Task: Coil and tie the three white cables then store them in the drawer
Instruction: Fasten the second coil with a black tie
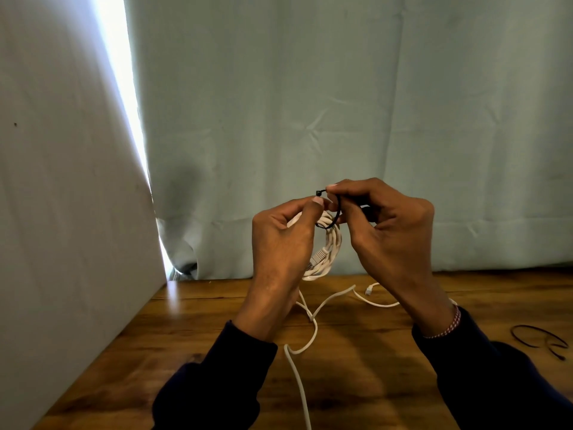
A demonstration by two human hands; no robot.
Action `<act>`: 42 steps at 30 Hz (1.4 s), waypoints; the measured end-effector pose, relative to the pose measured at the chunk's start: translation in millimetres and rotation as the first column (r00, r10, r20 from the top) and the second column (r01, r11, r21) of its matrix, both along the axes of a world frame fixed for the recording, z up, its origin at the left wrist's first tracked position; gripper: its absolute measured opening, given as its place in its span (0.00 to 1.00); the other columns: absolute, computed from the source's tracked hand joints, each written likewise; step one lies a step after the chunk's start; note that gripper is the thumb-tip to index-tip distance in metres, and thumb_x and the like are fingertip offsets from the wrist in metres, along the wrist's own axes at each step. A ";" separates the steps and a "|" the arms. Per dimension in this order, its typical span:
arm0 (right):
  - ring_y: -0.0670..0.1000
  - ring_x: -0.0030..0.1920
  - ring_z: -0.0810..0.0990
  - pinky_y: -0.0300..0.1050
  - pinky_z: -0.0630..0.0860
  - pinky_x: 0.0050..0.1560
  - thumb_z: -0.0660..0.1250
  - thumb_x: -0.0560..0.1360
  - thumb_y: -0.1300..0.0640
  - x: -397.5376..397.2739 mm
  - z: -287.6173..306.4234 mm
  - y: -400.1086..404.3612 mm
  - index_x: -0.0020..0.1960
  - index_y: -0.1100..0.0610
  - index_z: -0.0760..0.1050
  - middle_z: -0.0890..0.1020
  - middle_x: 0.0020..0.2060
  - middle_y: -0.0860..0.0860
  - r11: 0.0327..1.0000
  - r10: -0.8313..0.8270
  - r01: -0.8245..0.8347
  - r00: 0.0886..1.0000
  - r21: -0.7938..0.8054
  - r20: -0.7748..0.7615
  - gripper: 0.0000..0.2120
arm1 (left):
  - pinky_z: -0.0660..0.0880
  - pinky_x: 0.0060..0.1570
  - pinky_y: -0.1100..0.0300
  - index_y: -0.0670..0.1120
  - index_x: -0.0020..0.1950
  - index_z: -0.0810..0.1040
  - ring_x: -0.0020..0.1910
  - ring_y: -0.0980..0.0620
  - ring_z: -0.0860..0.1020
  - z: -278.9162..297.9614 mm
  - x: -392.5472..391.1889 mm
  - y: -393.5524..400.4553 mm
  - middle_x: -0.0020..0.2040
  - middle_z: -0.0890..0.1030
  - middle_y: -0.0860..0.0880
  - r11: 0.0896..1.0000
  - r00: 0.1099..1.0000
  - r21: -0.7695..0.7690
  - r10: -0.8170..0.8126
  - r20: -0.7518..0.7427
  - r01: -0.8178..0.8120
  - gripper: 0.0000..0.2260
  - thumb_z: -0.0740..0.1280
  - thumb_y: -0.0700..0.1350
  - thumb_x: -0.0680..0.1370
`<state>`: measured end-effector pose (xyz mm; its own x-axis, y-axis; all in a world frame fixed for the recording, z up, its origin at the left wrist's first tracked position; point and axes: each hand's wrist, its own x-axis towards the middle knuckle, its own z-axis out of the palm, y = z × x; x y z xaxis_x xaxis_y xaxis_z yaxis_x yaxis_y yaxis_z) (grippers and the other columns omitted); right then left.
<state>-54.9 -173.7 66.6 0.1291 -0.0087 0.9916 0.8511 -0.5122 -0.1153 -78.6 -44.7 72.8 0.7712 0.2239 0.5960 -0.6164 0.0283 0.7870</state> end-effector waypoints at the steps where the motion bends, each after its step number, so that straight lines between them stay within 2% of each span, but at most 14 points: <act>1: 0.43 0.48 0.83 0.32 0.81 0.48 0.67 0.79 0.58 -0.2 0.1 0.1 0.56 0.60 0.82 0.82 0.47 0.45 1.000 -0.004 0.004 1.000 -0.007 0.002 0.10 | 0.75 0.41 0.57 0.62 0.37 0.84 0.34 0.45 0.75 -0.1 0.7 -0.4 0.36 0.85 0.55 1.000 1.000 0.004 0.000 -0.003 0.000 0.12 0.70 0.48 0.78; 4: 0.42 0.48 0.83 0.32 0.80 0.48 0.67 0.79 0.57 0.2 -0.1 0.0 0.56 0.60 0.82 0.82 0.48 0.45 1.000 -0.012 0.012 1.000 -0.017 0.012 0.10 | 0.74 0.40 0.59 0.62 0.39 0.84 0.45 0.46 0.76 -1.2 2.2 -0.9 0.36 0.85 0.55 1.000 1.000 0.000 -0.020 0.009 0.020 0.11 0.70 0.48 0.78; 9: 0.48 0.49 0.85 0.34 0.80 0.52 0.68 0.78 0.60 0.2 -1.1 -2.3 0.56 0.63 0.82 0.86 0.49 0.54 0.992 -0.071 0.077 0.995 -0.096 0.070 0.10 | 0.74 0.37 0.69 0.62 0.43 0.82 0.32 0.54 0.79 -4.5 6.1 -0.6 0.30 0.81 0.60 0.998 0.998 0.056 0.024 0.053 -0.027 0.10 0.69 0.47 0.80; 12: 0.51 0.51 0.85 0.38 0.80 0.57 0.67 0.78 0.60 1.8 -2.7 -3.1 0.55 0.64 0.83 0.86 0.50 0.57 0.966 -0.151 0.174 0.980 -0.189 0.132 0.10 | 0.74 0.38 0.75 0.60 0.46 0.81 0.39 0.68 0.81 -4.0 7.5 -0.8 0.32 0.80 0.68 0.992 0.994 0.104 0.058 0.097 -0.068 0.09 0.68 0.45 0.80; 19: 0.47 0.50 0.83 0.32 0.78 0.52 0.70 0.77 0.61 -2.7 7.3 -6.2 0.57 0.59 0.84 0.86 0.50 0.54 0.973 -0.150 0.152 0.988 -0.175 0.023 0.10 | 0.75 0.40 0.75 0.59 0.47 0.83 0.42 0.66 0.82 -3.9 6.3 -0.3 0.39 0.83 0.64 0.993 0.996 0.114 0.033 0.077 -0.042 0.08 0.69 0.45 0.80; 23: 0.41 0.48 0.82 0.28 0.78 0.48 0.73 0.76 0.56 -10.9 17.4 -11.5 0.66 0.51 0.78 0.83 0.55 0.45 0.988 -0.085 0.049 0.965 -0.149 -0.247 0.19 | 0.75 0.30 0.68 0.60 0.45 0.84 0.34 0.54 0.81 -0.3 4.2 4.1 0.42 0.86 0.55 0.991 1.000 0.130 -0.015 0.007 0.014 0.08 0.69 0.48 0.80; 26: 0.38 0.49 0.82 0.33 0.81 0.47 0.72 0.76 0.54 -12.4 22.6 -19.3 0.64 0.46 0.79 0.83 0.55 0.41 0.999 -0.030 0.010 0.911 -0.050 -0.411 0.17 | 0.80 0.50 0.45 0.57 0.49 0.85 0.51 0.48 0.76 1.8 1.5 5.9 0.45 0.84 0.50 0.983 0.997 0.169 -0.060 -0.051 0.067 0.06 0.68 0.50 0.79; 29: 0.39 0.47 0.83 0.35 0.82 0.46 0.74 0.74 0.54 -12.4 24.8 -27.2 0.57 0.45 0.81 0.83 0.52 0.39 0.997 -0.054 0.026 0.894 -0.069 -0.444 0.12 | 0.77 0.53 0.41 0.52 0.53 0.86 0.52 0.52 0.72 2.8 -0.5 5.3 0.47 0.78 0.56 0.981 0.991 0.162 -0.087 -0.099 0.102 0.07 0.68 0.49 0.80; 31: 0.41 0.48 0.82 0.36 0.82 0.45 0.76 0.73 0.54 -14.7 26.4 -31.1 0.54 0.48 0.80 0.81 0.49 0.39 0.989 -0.051 -0.009 0.917 -0.147 -0.396 0.10 | 0.80 0.35 0.56 0.51 0.52 0.86 0.50 0.46 0.75 3.2 1.1 6.6 0.45 0.78 0.56 0.988 0.987 0.105 -0.097 -0.127 0.111 0.08 0.68 0.48 0.80; 32: 0.43 0.48 0.81 0.37 0.82 0.44 0.76 0.73 0.53 -16.7 27.3 -32.4 0.53 0.50 0.80 0.81 0.48 0.40 0.976 -0.047 -0.034 0.932 -0.216 -0.358 0.09 | 0.73 0.30 0.62 0.51 0.52 0.86 0.41 0.41 0.77 2.5 2.9 8.0 0.40 0.81 0.51 0.990 0.982 0.074 -0.104 -0.158 0.117 0.08 0.67 0.48 0.80; 33: 0.45 0.48 0.81 0.37 0.82 0.42 0.75 0.73 0.52 -19.1 27.6 -33.4 0.52 0.51 0.81 0.81 0.48 0.42 0.956 -0.042 -0.057 0.945 -0.289 -0.326 0.09 | 0.67 0.29 0.64 0.51 0.52 0.86 0.31 0.46 0.74 1.3 5.0 9.8 0.31 0.77 0.45 0.991 0.975 0.046 -0.116 -0.188 0.127 0.08 0.67 0.48 0.80; 34: 0.47 0.47 0.81 0.38 0.81 0.41 0.75 0.73 0.51 -22.3 27.5 -33.2 0.52 0.51 0.82 0.81 0.47 0.43 0.930 -0.036 -0.082 0.950 -0.358 -0.311 0.09 | 0.64 0.28 0.63 0.50 0.52 0.86 0.27 0.52 0.67 0.3 6.7 11.6 0.24 0.73 0.50 0.990 0.968 0.022 -0.133 -0.214 0.141 0.08 0.67 0.47 0.81; 37: 0.46 0.47 0.78 0.36 0.75 0.40 0.77 0.72 0.52 -26.4 23.4 -26.4 0.54 0.46 0.84 0.78 0.46 0.44 0.823 -0.090 -0.116 0.940 -0.556 -0.329 0.11 | 0.62 0.26 0.61 0.50 0.51 0.87 0.26 0.55 0.63 -1.5 11.8 13.2 0.23 0.70 0.56 0.985 0.952 -0.008 -0.168 -0.256 0.171 0.09 0.66 0.47 0.81; 42: 0.39 0.48 0.66 0.31 0.64 0.45 0.74 0.73 0.52 -23.2 13.1 -10.4 0.58 0.39 0.81 0.63 0.45 0.33 0.660 -0.245 -0.030 0.936 -0.751 -0.253 0.15 | 0.66 0.23 0.64 0.47 0.51 0.87 0.24 0.56 0.65 -1.7 16.7 13.5 0.23 0.70 0.56 0.986 0.946 -0.065 -0.167 -0.277 0.154 0.08 0.68 0.47 0.80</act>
